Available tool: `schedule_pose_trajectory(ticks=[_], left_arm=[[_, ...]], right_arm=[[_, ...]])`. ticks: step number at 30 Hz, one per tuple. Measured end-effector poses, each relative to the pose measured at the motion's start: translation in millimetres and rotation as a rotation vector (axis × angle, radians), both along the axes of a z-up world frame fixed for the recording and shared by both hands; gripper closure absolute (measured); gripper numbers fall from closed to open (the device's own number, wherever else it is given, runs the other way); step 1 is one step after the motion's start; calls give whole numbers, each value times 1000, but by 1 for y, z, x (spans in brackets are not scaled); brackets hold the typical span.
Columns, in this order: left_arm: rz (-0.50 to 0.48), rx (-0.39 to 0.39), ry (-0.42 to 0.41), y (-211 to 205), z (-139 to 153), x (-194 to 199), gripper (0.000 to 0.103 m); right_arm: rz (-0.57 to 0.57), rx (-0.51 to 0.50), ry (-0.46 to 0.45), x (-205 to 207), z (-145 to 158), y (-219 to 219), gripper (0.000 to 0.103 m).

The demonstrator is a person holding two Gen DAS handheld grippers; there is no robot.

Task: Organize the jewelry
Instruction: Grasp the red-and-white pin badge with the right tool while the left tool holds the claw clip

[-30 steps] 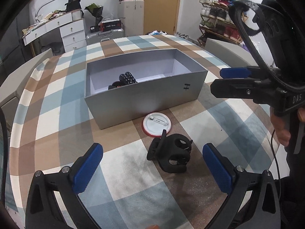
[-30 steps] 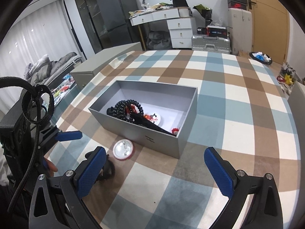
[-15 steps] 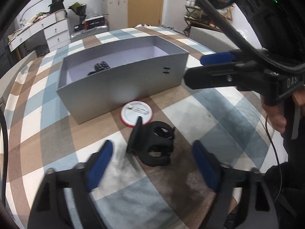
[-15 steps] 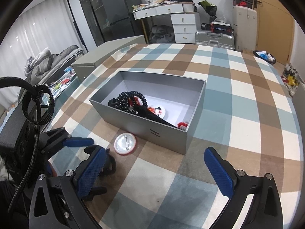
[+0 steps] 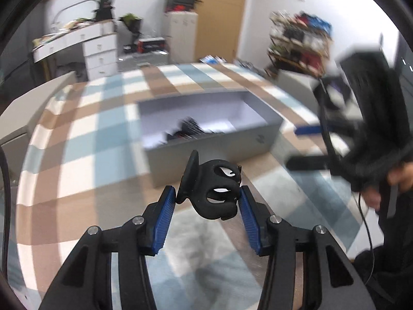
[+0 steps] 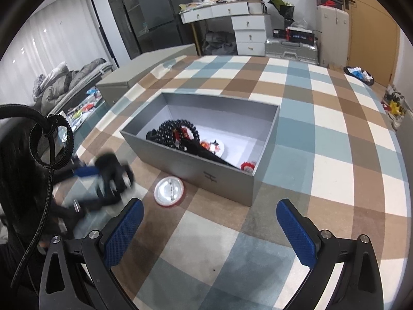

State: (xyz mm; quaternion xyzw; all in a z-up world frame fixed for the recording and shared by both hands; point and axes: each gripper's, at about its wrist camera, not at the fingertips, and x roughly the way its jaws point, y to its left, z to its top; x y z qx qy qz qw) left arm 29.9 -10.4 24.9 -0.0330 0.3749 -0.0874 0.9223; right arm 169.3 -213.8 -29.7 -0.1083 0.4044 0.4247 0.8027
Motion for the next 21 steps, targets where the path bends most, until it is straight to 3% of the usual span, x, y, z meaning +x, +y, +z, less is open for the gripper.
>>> schedule_pose_trajectory(ticks=[6, 18, 21], left_arm=[[87, -42, -46, 23, 9, -6, 59], [212, -94, -112, 59, 15, 0, 59], [215, -91, -110, 61, 13, 2, 59]], right_arm=[[46, -4, 5, -9, -9, 21, 2], [104, -12, 26, -23, -28, 57, 35], [87, -31, 15, -23, -32, 61, 35]])
